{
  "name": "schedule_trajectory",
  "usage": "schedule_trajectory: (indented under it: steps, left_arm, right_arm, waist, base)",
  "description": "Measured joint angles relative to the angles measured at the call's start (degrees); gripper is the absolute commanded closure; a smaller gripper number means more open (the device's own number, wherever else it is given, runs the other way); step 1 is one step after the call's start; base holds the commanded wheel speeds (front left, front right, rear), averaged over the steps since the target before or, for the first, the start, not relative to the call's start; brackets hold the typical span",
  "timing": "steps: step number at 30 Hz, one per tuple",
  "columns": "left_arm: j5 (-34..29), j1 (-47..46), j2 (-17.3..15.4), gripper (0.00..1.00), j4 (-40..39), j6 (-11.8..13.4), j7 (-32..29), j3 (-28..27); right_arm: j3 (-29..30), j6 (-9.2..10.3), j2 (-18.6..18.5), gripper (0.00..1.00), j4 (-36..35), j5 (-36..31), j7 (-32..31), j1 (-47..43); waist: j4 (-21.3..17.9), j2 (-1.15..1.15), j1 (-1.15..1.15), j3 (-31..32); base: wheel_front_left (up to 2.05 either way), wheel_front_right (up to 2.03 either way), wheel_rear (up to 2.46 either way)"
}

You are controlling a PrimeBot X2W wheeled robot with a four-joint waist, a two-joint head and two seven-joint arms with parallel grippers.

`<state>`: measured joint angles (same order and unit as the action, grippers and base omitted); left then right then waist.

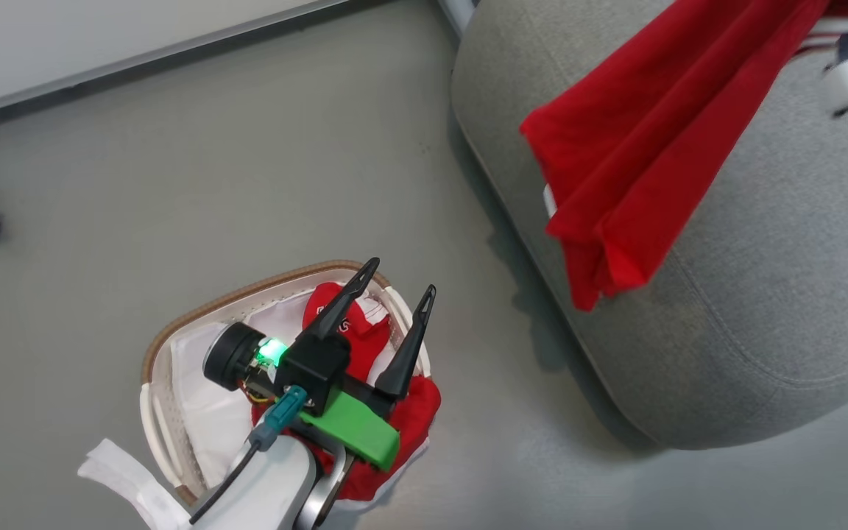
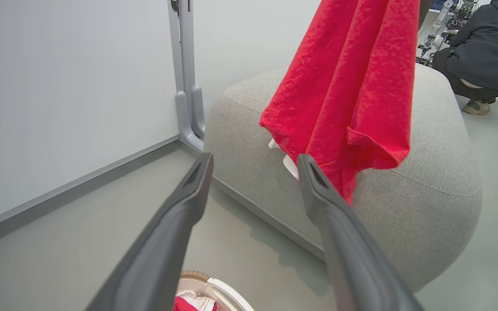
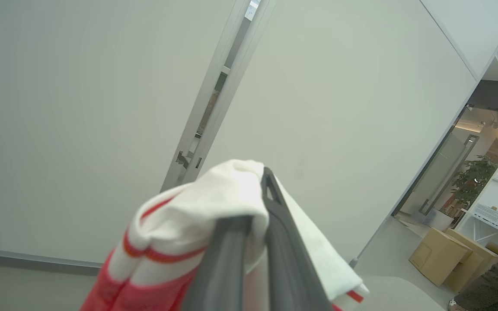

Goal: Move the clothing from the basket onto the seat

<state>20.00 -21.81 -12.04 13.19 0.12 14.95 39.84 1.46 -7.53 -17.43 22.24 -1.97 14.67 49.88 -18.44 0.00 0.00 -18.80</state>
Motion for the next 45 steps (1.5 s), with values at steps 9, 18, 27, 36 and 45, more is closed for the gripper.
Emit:
schedule_trajectory:
  steps: [9, 18, 27, 36, 45]
  left_arm:
    - [-2.4, -1.9, 0.0, 0.00, -2.2, -0.1, -0.6, 2.1]
    - [-3.5, -3.8, -0.7, 0.00, -4.0, 0.4, -1.4, 2.8]
    - [-4.1, -5.7, -1.0, 0.00, -5.2, 0.5, -2.1, 3.2]
    - [-4.2, -5.8, -1.7, 0.00, -5.1, 1.5, -2.6, 3.2]
    - [-3.9, -5.8, -3.2, 0.00, -5.0, 1.6, -2.8, 3.0]
  right_arm:
    - [5.6, 0.00, -17.0, 1.00, 0.4, -0.4, -8.8, 19.1]
    - [8.2, 0.00, -22.4, 1.00, 8.0, 0.6, -11.8, 24.6]
    - [12.9, 0.00, -13.4, 1.00, 23.1, -2.0, -4.5, 14.5]
    - [18.3, 0.00, -7.8, 1.00, 31.8, -6.1, -0.9, 9.2]
    - [17.6, 0.00, -3.2, 0.00, 30.0, -8.1, 0.3, 5.8]
  waist:
    - [6.2, 0.00, 0.00, -4.1]
    - [10.9, 0.00, 0.00, -10.4]
    - [13.6, 0.00, 0.01, -15.8]
    - [13.1, 0.00, 0.00, -17.7]
    - [10.7, 0.00, 0.00, -16.4]
  base:
    - [0.00, 0.00, 0.00]
    - [0.00, 0.00, 0.00]
    - [0.00, 0.00, 0.00]
    - [0.00, 0.00, 0.00]
    - [0.00, 0.00, 0.00]
